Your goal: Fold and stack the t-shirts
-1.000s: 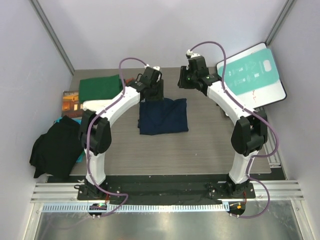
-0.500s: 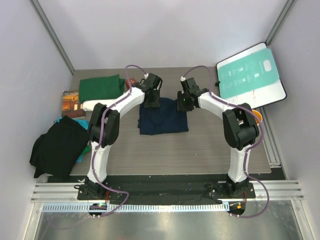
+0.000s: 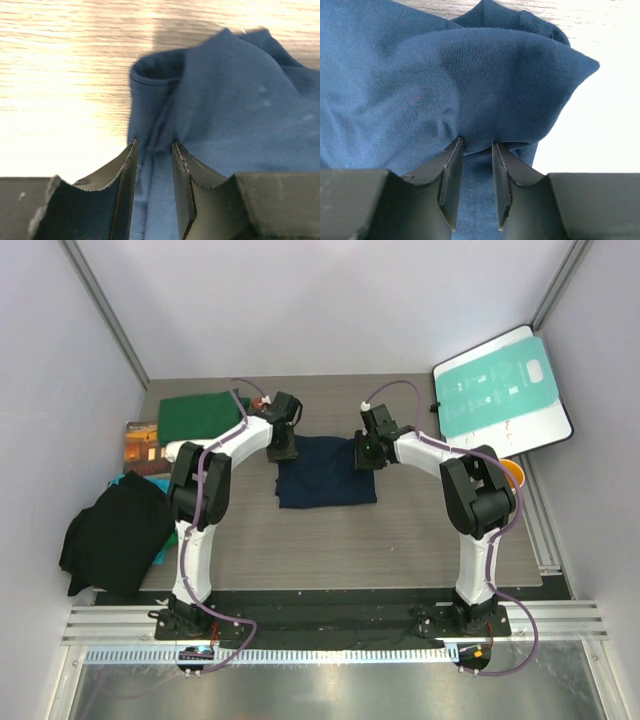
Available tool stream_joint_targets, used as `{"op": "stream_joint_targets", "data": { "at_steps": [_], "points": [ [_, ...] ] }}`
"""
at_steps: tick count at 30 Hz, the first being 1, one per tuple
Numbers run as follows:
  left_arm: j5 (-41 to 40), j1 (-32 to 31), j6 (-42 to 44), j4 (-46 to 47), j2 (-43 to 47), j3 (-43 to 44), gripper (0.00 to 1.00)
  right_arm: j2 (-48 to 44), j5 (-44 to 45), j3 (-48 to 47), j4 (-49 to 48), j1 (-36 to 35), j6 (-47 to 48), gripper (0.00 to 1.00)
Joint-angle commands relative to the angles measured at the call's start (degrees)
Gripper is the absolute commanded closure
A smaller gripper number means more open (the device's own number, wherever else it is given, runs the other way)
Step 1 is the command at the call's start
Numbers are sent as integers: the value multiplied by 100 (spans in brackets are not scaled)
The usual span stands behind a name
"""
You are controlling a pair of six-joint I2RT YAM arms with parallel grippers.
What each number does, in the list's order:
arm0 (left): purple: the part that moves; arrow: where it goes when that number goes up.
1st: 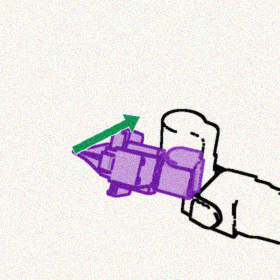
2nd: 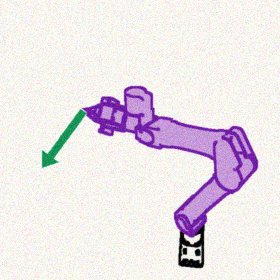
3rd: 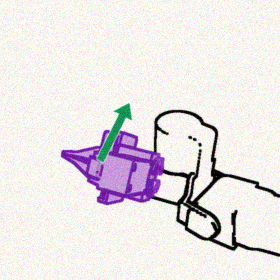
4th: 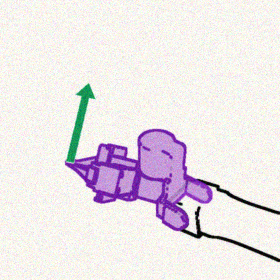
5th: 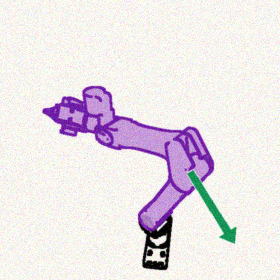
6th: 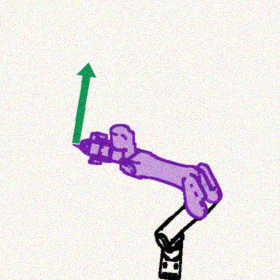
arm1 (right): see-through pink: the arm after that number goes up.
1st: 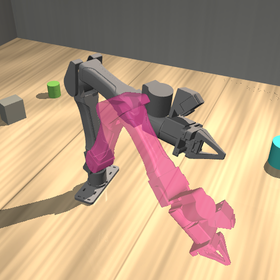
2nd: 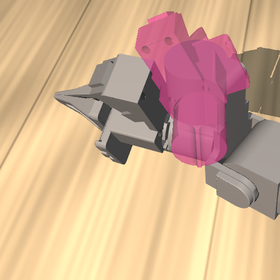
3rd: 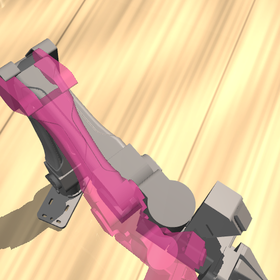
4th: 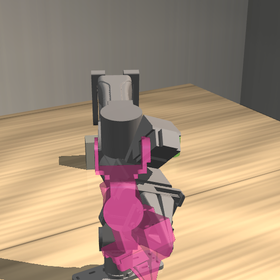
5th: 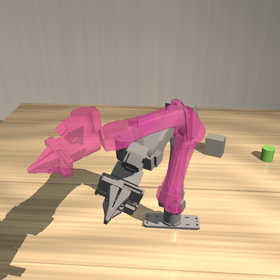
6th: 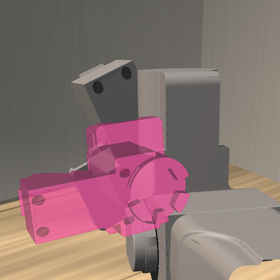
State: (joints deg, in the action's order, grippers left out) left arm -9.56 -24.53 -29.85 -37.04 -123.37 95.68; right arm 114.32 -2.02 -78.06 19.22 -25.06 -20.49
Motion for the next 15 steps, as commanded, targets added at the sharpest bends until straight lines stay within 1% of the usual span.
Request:
{"op": "stream_joint_targets", "data": {
  "at_steps": [1, 7, 8, 12, 13, 15],
  "points": [
    [-125, 45, -4, 21, 33, 21, 67, -59, 158, 256, 249, -43, -16, 66],
    [-125, 45, -83, 100, 111, -426, 67, -226, 176, 370, 248, -52, 28, 65],
    [-116, 45, -100, 152, 146, -488, 67, -235, 367, 405, 249, -52, 28, 66],
    [-125, 45, -197, 249, 340, -883, 69, -419, 545, 844, 91, -43, -25, 66],
    [-134, 45, -267, 276, 410, -1128, 69, -541, 580, 924, 38, -52, -34, 66],
    [-203, 45, -372, 425, 743, -1445, 69, -735, 694, 1125, 3, -43, -51, 66]
  ]
}}
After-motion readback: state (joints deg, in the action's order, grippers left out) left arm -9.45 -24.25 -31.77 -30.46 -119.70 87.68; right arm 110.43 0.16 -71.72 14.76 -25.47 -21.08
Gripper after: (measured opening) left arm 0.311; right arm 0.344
